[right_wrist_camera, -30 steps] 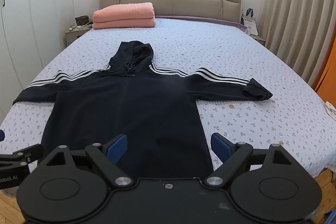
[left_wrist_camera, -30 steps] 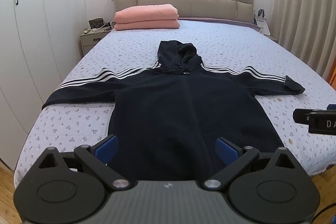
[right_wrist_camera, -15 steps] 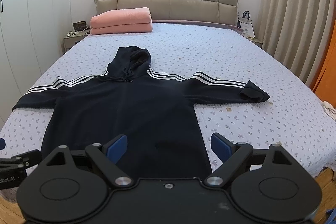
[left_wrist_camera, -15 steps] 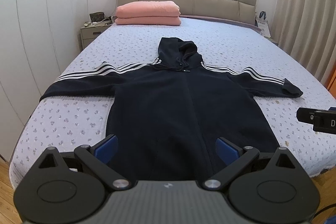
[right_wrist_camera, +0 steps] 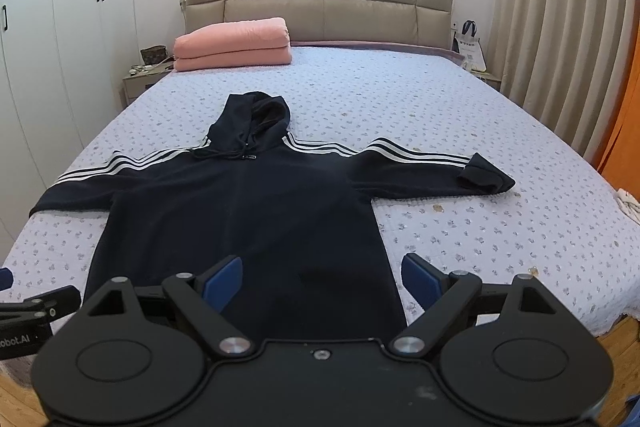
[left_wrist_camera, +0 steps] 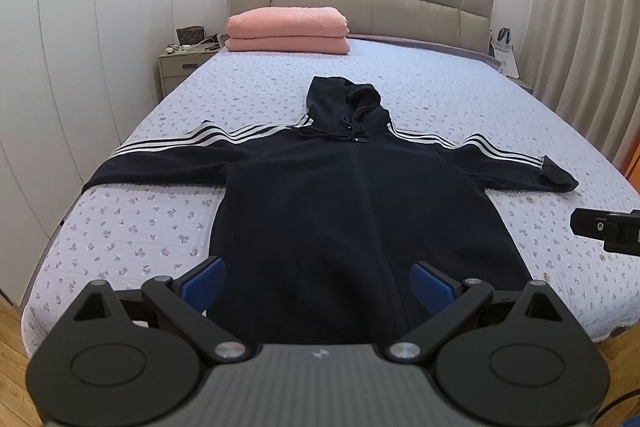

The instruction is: Fold large clothes

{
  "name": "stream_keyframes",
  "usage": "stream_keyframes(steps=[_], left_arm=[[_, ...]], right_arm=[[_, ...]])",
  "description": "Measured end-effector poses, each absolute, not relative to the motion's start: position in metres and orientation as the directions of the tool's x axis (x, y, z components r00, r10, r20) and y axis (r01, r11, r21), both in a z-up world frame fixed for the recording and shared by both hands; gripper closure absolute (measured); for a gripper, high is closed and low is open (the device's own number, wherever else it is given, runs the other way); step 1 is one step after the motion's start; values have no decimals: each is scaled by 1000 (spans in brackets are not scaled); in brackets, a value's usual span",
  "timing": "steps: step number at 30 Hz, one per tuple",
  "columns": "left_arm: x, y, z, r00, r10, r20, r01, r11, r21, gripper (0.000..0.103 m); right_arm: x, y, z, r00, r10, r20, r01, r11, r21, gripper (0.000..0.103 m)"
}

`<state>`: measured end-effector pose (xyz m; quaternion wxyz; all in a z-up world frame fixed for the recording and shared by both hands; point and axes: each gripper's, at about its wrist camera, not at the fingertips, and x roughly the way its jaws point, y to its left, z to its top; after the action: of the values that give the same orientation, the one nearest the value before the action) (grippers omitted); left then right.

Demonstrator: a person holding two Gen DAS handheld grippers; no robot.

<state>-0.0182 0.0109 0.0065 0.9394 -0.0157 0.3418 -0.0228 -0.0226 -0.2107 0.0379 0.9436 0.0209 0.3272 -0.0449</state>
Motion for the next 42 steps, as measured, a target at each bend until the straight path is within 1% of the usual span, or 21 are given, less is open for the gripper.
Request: stream_keyframes(steps=[12,17,21,25,27,31,33,37,40,42], left_arm=[[-56,6,30,817,-47,-574,35,999,-33,3],[-70,8,33,826,-34,-563,24,999,-26,2],[-66,13,34,828,-22,-560,5,999,-32,2],[-50,17,29,821,-6,-571,-12,1000,-29,1],[-35,17,22,814,5,-580,-20,1000,-20,1],[7,17,4,797,25,-604,-42,999,-15,2],[36,14,-5,790,24,-612,-42,999,-15,2],[106,-4,-34,786,12,-618,-7,1000,10,1],[166,-26,-68,784,-2,-621,29,999,33,1],[203,-41,-93,797,-42,-602,73,997,26,2]], right_arm=[[-58,-209,53,823,-53,-565,90,995,38,1],[-70,-206,54,828,-34,-560,77,996,52,1],[-70,-206,52,828,-34,-560,75,996,50,1],[-52,-215,48,822,-32,-569,90,993,75,1],[-39,-221,39,810,-26,-586,97,991,91,1],[1,-244,10,737,38,-674,114,977,180,1],[25,-257,-5,715,29,-698,144,971,189,1],[85,-292,-36,707,-45,-706,223,961,163,1],[140,-325,-67,727,-138,-672,300,945,131,1],[180,-350,-89,736,-242,-632,366,928,71,1]])
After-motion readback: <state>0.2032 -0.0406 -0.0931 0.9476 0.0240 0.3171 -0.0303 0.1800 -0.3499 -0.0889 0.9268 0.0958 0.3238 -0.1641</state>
